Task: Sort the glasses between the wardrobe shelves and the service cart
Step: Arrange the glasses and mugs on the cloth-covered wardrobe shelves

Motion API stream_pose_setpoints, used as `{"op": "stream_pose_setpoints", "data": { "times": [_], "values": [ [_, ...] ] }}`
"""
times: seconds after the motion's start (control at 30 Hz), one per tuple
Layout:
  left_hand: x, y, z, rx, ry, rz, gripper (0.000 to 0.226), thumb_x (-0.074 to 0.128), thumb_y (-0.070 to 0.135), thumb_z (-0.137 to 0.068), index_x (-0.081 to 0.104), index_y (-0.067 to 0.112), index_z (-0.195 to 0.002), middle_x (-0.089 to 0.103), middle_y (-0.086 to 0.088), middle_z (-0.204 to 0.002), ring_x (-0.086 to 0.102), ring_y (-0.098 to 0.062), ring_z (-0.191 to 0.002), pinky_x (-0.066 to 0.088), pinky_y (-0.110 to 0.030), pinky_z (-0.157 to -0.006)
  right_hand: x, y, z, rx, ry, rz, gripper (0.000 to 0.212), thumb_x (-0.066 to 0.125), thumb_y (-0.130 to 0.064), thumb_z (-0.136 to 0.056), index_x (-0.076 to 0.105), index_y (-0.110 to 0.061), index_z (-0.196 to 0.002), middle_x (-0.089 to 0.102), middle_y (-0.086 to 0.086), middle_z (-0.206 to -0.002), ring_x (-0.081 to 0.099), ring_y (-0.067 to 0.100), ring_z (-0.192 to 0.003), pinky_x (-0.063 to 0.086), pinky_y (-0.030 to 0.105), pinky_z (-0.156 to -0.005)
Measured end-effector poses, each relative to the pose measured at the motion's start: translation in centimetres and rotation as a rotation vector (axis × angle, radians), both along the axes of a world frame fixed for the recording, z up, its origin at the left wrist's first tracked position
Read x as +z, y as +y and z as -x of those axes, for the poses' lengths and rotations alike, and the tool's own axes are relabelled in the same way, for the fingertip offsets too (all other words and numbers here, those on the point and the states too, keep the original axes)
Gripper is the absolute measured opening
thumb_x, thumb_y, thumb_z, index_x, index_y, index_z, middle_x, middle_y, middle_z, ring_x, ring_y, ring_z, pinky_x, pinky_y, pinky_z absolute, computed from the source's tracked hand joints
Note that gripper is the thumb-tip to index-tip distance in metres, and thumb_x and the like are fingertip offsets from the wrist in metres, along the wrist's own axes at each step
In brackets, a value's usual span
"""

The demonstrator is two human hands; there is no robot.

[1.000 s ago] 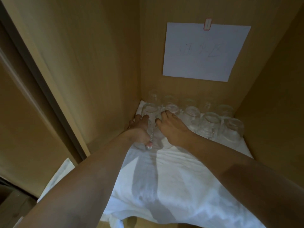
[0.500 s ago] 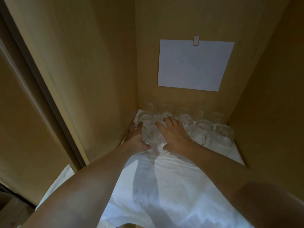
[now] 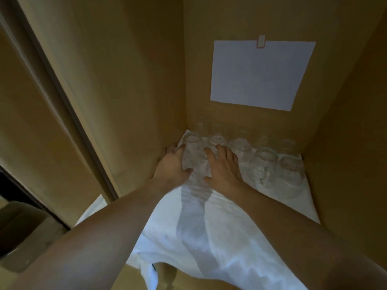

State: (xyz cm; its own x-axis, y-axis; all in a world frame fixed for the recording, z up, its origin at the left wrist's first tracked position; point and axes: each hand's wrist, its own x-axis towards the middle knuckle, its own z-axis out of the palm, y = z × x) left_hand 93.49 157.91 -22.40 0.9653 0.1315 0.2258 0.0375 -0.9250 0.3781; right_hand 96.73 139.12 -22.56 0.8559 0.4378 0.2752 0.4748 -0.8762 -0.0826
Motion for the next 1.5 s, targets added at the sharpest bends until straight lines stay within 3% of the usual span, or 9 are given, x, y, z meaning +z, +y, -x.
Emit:
{"op": "stream_pose_setpoints", "data": {
  "times": [0.1,0.43,0.7,0.93,1.03,1.5],
  "values": [
    [-0.4,-0.1,2.0,0.054,-0.031,-0.034,0.079,0.076,0.042,-0.079,0.040,0.022,-0.147,0.043,-0.011,-0.145,0.037,-0.036,-0.134,0.039,-0.049,-0.110,-0.3,0.5,0.2,0.001,-0.018,-0.001,0.098,0.080,-0.051,-0.076,0.028,-0.025,-0.155,0.026,0.014,-0.154,0.024,0.035,-0.142,0.024,0.049,-0.115],
    [0.9,1.1,6.7,0.046,0.003,-0.059,0.082,0.070,0.039,-0.084,0.028,0.031,-0.153,0.034,-0.008,-0.151,0.029,-0.036,-0.139,0.040,-0.049,-0.108,1.2,2.0,4.7,-0.035,-0.071,-0.069,0.091,0.077,-0.050,-0.079,0.030,-0.026,-0.153,0.032,0.013,-0.150,0.029,0.034,-0.140,0.029,0.047,-0.114],
    [3.0,3.1,13.5,-0.070,-0.040,-0.111,0.074,0.070,0.041,-0.084,0.036,0.027,-0.149,0.037,-0.005,-0.144,0.033,-0.033,-0.133,0.040,-0.046,-0.106,1.5,4.1,13.8,-0.166,0.008,-0.109,0.090,0.075,-0.050,-0.083,0.025,-0.027,-0.155,0.027,0.013,-0.154,0.026,0.034,-0.141,0.028,0.046,-0.114],
    [3.7,6.9,21.0,-0.079,-0.092,-0.111,0.071,0.071,0.040,-0.086,0.040,0.020,-0.146,0.036,-0.008,-0.150,0.031,-0.034,-0.138,0.037,-0.041,-0.106,2.3,7.0,22.7,-0.202,-0.022,-0.106,0.088,0.076,-0.049,-0.083,0.027,-0.025,-0.152,0.029,0.016,-0.154,0.029,0.037,-0.140,0.029,0.050,-0.114],
    [3.4,8.9,24.6,-0.080,-0.081,-0.097,0.070,0.070,0.038,-0.087,0.038,0.020,-0.147,0.033,-0.011,-0.154,0.027,-0.034,-0.142,0.031,-0.042,-0.112,2.4,9.0,26.0,-0.175,-0.013,-0.089,0.083,0.074,-0.049,-0.085,0.029,-0.024,-0.150,0.029,0.016,-0.153,0.029,0.037,-0.140,0.029,0.048,-0.113],
    [0.9,21.5,32.9,0.176,0.013,-0.057,0.068,0.067,0.042,-0.089,0.036,0.024,-0.148,0.030,-0.009,-0.156,0.025,-0.034,-0.142,0.039,-0.049,-0.109,-0.1,22.3,31.7,0.044,0.066,-0.059,0.080,0.072,-0.048,-0.086,0.029,-0.025,-0.150,0.031,0.012,-0.150,0.031,0.034,-0.139,0.032,0.045,-0.112]
  ]
}}
